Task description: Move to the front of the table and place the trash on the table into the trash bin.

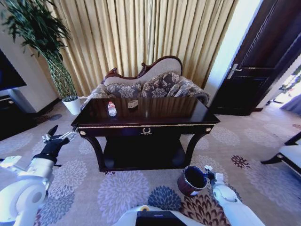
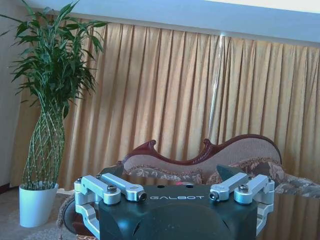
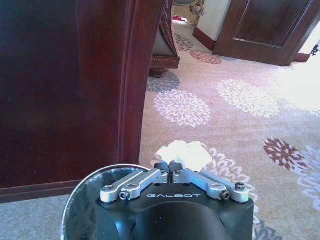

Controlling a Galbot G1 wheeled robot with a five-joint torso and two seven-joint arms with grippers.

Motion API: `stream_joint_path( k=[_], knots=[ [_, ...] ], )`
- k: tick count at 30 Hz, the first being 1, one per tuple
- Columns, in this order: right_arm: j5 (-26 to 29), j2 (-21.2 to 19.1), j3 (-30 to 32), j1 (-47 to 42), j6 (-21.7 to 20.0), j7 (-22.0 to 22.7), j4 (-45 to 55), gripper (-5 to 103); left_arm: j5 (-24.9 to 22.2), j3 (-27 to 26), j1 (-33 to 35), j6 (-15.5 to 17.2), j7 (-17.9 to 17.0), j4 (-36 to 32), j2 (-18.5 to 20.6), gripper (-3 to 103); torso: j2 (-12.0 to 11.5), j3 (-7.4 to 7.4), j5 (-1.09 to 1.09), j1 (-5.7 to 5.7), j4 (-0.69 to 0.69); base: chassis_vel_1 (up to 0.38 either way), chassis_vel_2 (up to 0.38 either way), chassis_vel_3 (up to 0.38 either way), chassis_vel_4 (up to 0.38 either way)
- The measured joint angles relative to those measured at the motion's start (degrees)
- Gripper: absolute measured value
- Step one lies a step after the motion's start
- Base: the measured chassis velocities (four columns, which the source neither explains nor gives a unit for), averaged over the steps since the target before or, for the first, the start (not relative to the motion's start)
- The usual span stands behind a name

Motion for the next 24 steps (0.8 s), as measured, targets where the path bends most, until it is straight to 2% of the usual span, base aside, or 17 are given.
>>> stream_joint_path(
  k=[6, 7, 8, 10, 11, 15, 18, 21, 24],
  knots=[
    [-1.81, 0.8, -0.22, 0.84, 0.16, 0.09, -0.63, -1, 0.0, -0.1, 0.05, -0.01, 0.06, 0.0, -0.09, 100, 0.0, 0.0, 0.0, 0.0, 0.0, 0.0, 0.0, 0.0, 0.0],
    [-2.12, 0.98, -0.23, 0.83, 0.16, 0.15, -0.28, 4, 0.0, -0.14, 0.05, -0.02, 0.09, 0.0, -0.1, 100, 0.0, 0.0, 0.0, 0.0, 0.0, 0.0, 0.0, 0.0, 0.0],
    [-2.12, 0.98, -0.23, 0.83, 0.16, 0.15, -0.28, 4, 0.0, -0.14, 0.05, -0.02, 0.09, 0.0, -0.1, 100, 0.0, 0.0, 0.0, 0.0, 0.0, 0.0, 0.0, 0.0, 0.0],
    [-2.55, 1.28, -0.24, 0.67, 0.16, 0.25, 0.58, 15, -0.01, -0.17, 0.02, -0.09, 0.21, 0.01, -0.15, 100, 0.0, 0.0, 0.0, 0.0, 0.01, 0.0, 0.0, 0.0, 0.0],
    [-2.55, 1.28, -0.24, 0.67, 0.16, 0.25, 0.58, 15, -0.01, -0.17, 0.02, -0.09, 0.21, 0.01, -0.15, 100, 0.0, 0.0, 0.0, 0.0, 0.01, 0.0, 0.0, 0.0, 0.0],
    [-2.55, 1.35, 0.12, 0.32, 0.15, 0.3, 0.86, 36, -0.03, -0.57, 0.15, -0.3, 0.52, 0.09, -0.24, 100, 0.0, 0.0, 0.0, 0.0, 0.0, 0.0, 0.0, 0.0, 0.0],
    [-2.5, 1.33, 0.34, 0.1, 0.15, 0.31, 0.85, 42, -0.04, -1.02, 0.36, -0.45, 0.79, 0.25, -0.3, 100, 0.0, 0.0, 0.0, 0.0, 0.0, 0.0, 0.0, 0.0, 0.0],
    [-2.06, 1.27, 0.57, -0.13, 0.15, 0.39, 1.01, 58, -0.05, -1.24, 0.56, -0.63, 0.88, 0.42, -0.35, 100, 0.01, 0.0, 0.0, 0.0, 0.0, 0.0, 0.0, 0.0, 0.0],
    [-1.41, 1.26, 0.65, -0.31, 0.16, 0.41, 1.47, 63, -0.05, -1.24, 0.57, -0.65, 0.92, 0.42, -0.47, 100, 0.0, 0.0, 0.0, 0.0, 0.0, 0.0, 0.0, 0.0, 0.0]
  ],
)
